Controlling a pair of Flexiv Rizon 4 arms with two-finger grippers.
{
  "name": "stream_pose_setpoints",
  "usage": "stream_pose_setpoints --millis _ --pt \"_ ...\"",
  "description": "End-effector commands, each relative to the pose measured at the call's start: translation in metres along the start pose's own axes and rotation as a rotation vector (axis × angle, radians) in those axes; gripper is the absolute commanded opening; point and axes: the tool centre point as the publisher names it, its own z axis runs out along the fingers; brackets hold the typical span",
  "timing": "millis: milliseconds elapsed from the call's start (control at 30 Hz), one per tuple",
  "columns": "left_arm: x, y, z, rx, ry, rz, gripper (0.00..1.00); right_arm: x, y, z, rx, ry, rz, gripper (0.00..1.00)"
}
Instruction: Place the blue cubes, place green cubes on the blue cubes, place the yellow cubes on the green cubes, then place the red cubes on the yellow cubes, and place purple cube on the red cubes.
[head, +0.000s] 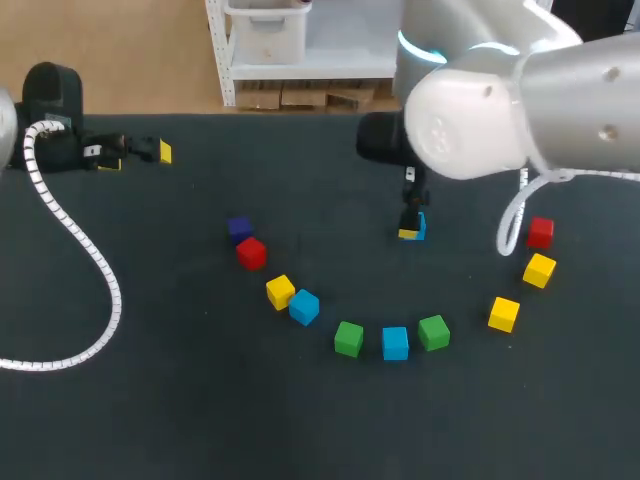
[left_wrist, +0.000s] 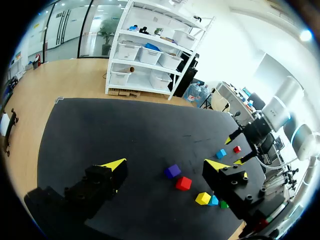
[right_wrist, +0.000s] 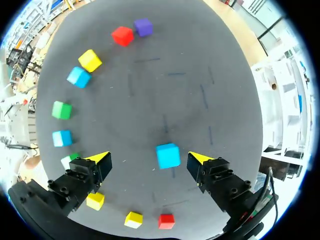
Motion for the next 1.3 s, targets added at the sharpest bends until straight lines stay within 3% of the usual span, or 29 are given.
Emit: stream_pose_setpoints --millis 33,400,800,1300 --pt "0.001 0.001 0.0 0.005 -0.005 0.001 1.0 0.014 0.043 -0.017 0.068 -0.053 -0.026 1.0" --pt "0.001 0.001 0.0 0.005 -0.005 0.001 1.0 0.009 0.112 -0.013 0.062 -0.093 -0.042 1.0" --pt "0.001 0.001 0.0 0.005 -0.005 0.001 1.0 0.002 0.162 0.006 0.042 -0.07 -0.13 1.0" --pt "0.001 0.001 0.0 0.005 -0.005 0.001 1.0 -0.006 0.17 0.044 0.008 -0.035 -0.172 1.0"
